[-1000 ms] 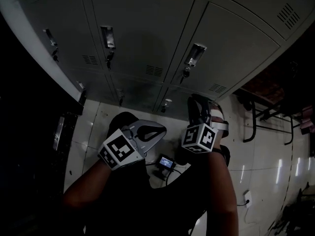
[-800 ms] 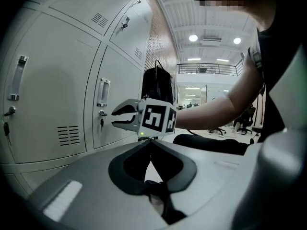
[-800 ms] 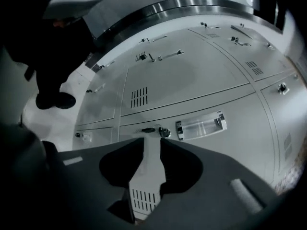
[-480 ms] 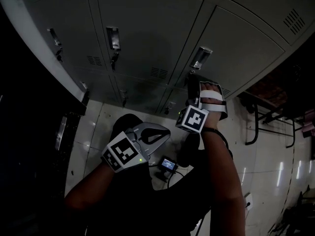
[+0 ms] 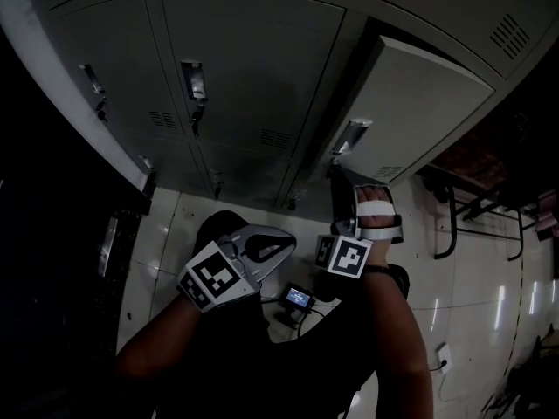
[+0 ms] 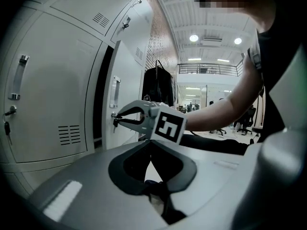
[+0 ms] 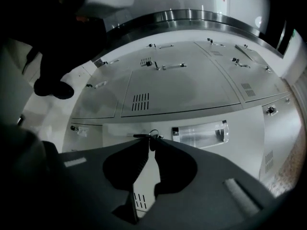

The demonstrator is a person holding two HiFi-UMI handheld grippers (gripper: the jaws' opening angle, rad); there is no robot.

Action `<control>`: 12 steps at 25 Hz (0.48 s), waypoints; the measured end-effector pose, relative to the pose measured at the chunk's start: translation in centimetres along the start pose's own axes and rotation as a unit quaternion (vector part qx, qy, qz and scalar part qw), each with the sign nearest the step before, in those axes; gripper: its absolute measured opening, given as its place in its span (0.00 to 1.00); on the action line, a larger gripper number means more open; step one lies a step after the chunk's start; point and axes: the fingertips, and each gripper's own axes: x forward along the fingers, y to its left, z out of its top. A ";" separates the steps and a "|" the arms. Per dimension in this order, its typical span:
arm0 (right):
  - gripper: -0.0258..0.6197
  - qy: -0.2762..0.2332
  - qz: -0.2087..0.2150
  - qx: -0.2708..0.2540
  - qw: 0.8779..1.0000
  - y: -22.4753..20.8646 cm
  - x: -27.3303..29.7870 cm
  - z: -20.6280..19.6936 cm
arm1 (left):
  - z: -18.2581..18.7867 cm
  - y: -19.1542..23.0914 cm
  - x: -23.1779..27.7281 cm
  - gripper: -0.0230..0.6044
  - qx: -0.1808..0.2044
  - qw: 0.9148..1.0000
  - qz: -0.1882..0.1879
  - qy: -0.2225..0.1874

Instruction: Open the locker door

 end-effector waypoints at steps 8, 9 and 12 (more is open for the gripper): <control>0.12 -0.004 0.006 0.025 1.000 1.8 -8.8 -3.8 | -0.3 0.2 0.2 0.06 0.004 1.000 0.003 0.010; 0.12 0.000 0.008 0.027 1.000 2.0 -9.6 -4.4 | -0.5 0.2 0.2 0.06 0.004 1.000 0.004 0.012; 0.13 0.015 0.009 0.034 0.999 2.3 -11.9 -6.5 | -0.8 0.2 0.4 0.06 0.005 1.000 0.006 0.020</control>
